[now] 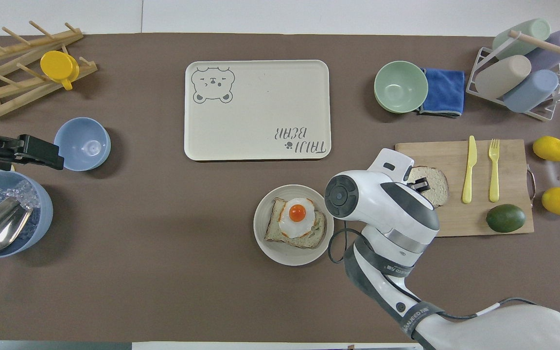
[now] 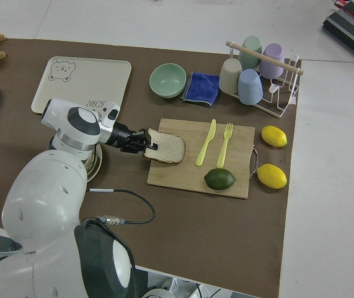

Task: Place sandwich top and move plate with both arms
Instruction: 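Carry the bread slice with the right gripper and lower it onto the egg toast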

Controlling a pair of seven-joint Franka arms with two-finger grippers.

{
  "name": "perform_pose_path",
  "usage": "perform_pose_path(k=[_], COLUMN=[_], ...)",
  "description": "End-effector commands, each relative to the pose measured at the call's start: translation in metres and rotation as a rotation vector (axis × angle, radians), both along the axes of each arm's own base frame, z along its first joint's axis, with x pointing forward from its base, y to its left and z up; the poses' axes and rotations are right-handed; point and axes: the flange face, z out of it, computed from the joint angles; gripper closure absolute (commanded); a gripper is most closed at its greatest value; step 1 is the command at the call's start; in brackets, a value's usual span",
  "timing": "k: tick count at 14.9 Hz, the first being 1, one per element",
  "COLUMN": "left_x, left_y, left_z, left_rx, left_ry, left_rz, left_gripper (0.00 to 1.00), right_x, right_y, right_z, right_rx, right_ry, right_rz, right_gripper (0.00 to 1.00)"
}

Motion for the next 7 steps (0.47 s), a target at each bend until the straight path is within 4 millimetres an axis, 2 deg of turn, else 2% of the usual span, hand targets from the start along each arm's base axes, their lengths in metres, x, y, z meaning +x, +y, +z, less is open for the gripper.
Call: perform_pose_path(k=[1,2,3,4,6,7], left_x=[-0.004,-0.004,-0.004,-0.004,-0.004,-0.004], left_y=[0.001,0.001,0.001,0.001,0.002,0.002], left_z=[0.002,0.002,0.002,0.002,0.002,0.002], left_rx=[0.017,0.017,0.017,0.017,0.017,0.017], left_ry=[0.003,0.001,0.001,0.001,0.001,0.001], left_rz=[-0.014,-0.013,-0.012,-0.013,-0.01,-0.01], left_gripper=[0.0,0.0,0.0,0.0,0.0,0.0], right_x=[0.015,0.014,0.007,-0.01,-0.045,-0.05], right_y=[0.046,0.058,0.071,0.091,0.13,0.141], right_z=[0.109,0.148,0.176,0.195,0.207,0.205], right_rx=[0.046,0.065,0.068,0.065,0.064,0.082], right_ry=[0.053,0.058,0.059,0.065,0.046,0.007], right_rz=[-0.013,-0.017,-0.004,0.026,0.062,0.043], right_gripper=[1.0,1.0,1.0,1.0,1.0,1.0])
